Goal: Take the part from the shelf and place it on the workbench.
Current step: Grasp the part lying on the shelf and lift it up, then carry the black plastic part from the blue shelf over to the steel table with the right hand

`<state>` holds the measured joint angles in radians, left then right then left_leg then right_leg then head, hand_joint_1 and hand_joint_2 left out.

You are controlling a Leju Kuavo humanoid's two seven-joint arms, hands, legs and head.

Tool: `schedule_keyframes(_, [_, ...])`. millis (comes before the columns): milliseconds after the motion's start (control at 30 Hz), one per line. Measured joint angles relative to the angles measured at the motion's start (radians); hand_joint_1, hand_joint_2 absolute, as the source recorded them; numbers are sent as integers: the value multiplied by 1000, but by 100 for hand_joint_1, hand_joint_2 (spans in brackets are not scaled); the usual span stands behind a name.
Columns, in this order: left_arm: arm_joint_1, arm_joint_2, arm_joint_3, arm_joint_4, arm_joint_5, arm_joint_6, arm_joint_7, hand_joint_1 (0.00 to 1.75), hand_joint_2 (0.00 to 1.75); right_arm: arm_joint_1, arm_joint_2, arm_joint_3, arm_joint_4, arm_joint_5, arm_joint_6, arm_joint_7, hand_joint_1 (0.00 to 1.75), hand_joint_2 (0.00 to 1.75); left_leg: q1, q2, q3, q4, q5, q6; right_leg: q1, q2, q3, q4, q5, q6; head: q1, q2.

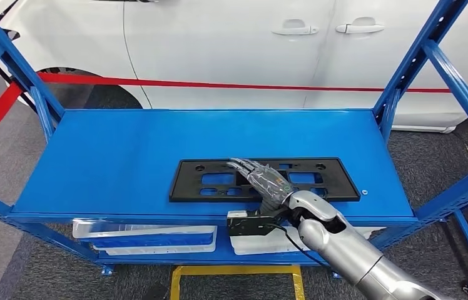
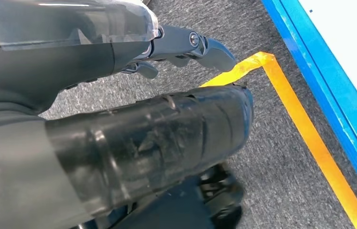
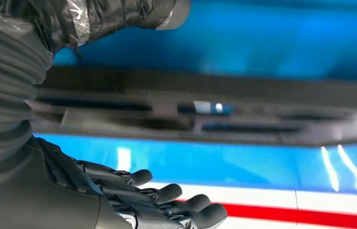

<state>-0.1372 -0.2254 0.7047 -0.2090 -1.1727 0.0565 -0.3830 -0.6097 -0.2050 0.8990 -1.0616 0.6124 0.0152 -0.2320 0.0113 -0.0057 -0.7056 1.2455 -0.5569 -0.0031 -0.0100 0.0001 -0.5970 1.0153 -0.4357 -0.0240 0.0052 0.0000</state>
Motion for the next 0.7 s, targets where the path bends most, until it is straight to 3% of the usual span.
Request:
schedule_keyframes(33, [1,0,0,0,0,0,0,0,0,6,1,-2,7,1,0,-1,0,175,0,0,-16,34,-6,-1,1,0,-1,2,-1,0,0,0])
schedule_keyframes(67, [2,1,0,0,0,0,0,0,0,11,1,-5,13,2,-1,-1,0,175,0,0,-14,30,7,0,1,0,-1,4,-2,-1,0,0])
schedule_keyframes(133, [3,1,0,0,0,0,0,0,0,16,4,-11,22,7,-4,-1,0,175,0,0,39,-74,68,6,1,1,-2,10,-5,2,0,0])
schedule_keyframes(200, [0,2,0,0,0,0,0,0,0,16,7,-18,30,15,-10,0,0,175,-3,0,96,-187,106,15,5,3,-4,16,-9,9,0,0])
schedule_keyframes(233, [-1,2,0,0,0,0,0,0,0,16,8,-20,33,19,-13,1,0,175,-5,0,109,-214,110,19,6,3,-6,17,-9,14,1,0])
schedule_keyframes(367, [-1,2,-1,0,3,1,-1,0,0,17,9,-30,46,45,-24,12,0,175,-3,0,113,-232,117,39,5,3,-12,26,-17,35,2,0])
schedule_keyframes(433, [-2,1,-1,0,4,1,-2,0,0,16,9,-40,52,55,-30,18,0,175,0,1,116,-240,123,49,2,3,-47,105,-67,45,2,0])
schedule_keyframes(500, [-2,1,-1,0,6,1,-5,0,0,17,9,-45,59,72,-36,30,0,175,0,2,115,-240,123,51,-1,2,-109,239,-130,53,3,0])
schedule_keyframes(533, [-1,1,-1,0,8,1,-5,0,0,19,9,-45,63,86,-40,41,0,175,0,3,114,-239,123,52,-2,2,-133,286,-143,55,3,0])
schedule_keyframes(567, [-1,1,-1,0,10,1,-6,0,0,19,9,-46,67,103,-45,55,0,175,0,2,114,-238,123,51,-4,2,-141,301,-137,56,3,0])
schedule_keyframes(600, [-1,1,-1,0,12,1,-6,0,0,18,9,-48,71,122,-53,70,0,175,0,2,114,-236,121,51,-5,1,-130,277,-112,56,3,0])
schedule_keyframes(667, [-1,1,-1,0,14,2,-6,0,0,13,8,-59,76,161,-71,99,0,175,0,0,115,-230,117,47,-6,0,-63,140,-43,52,3,0])
schedule_keyframes(700, [-1,1,-1,0,14,2,-7,0,0,10,8,-66,77,178,-79,111,0,175,-2,0,113,-227,115,43,-4,0,-33,77,-22,48,2,0])
